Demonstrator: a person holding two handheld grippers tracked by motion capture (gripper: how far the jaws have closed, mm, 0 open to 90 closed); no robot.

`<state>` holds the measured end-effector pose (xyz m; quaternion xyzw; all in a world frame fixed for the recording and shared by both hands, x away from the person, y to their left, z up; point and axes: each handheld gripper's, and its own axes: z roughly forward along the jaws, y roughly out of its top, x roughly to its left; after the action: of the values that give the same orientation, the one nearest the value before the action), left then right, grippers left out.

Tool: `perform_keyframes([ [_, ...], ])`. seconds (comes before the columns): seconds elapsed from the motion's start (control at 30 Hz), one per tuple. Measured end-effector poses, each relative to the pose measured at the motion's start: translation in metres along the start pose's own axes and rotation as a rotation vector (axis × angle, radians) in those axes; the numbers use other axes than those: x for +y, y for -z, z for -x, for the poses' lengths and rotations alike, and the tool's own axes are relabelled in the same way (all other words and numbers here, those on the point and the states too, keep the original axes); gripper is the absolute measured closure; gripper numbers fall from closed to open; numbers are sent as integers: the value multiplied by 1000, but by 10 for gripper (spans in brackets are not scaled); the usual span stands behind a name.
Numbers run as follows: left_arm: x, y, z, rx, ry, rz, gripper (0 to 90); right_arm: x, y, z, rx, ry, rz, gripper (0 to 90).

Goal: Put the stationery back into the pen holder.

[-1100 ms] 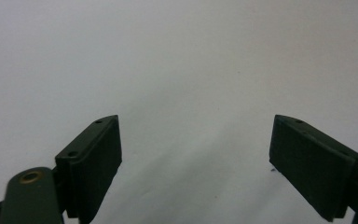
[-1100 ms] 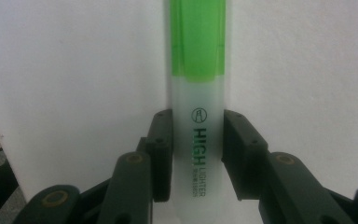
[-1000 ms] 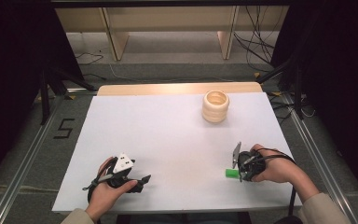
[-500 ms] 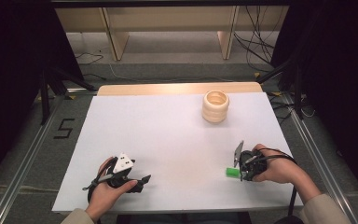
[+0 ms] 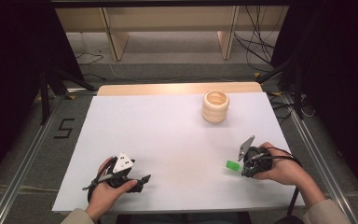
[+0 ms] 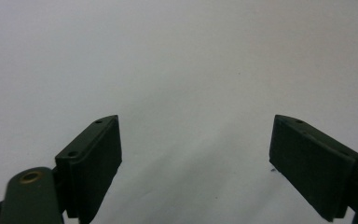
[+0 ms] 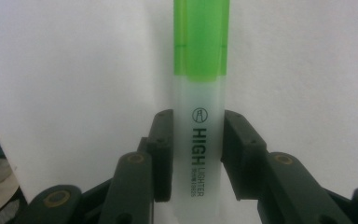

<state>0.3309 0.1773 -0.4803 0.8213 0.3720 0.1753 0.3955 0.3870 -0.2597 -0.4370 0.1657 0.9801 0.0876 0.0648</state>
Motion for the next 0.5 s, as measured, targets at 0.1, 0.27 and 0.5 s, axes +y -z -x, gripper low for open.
perform_keyframes([
  [0.1,0,0,0,0,-1,0,165,-3,0,1,-4,-22,20,664],
  [0.27,0,-1,0,-1,-1,-1,165,-6,1,2,-10,-51,52,664],
  [0.5,0,0,0,0,0,-1,165,-8,4,3,-33,-102,104,664],
])
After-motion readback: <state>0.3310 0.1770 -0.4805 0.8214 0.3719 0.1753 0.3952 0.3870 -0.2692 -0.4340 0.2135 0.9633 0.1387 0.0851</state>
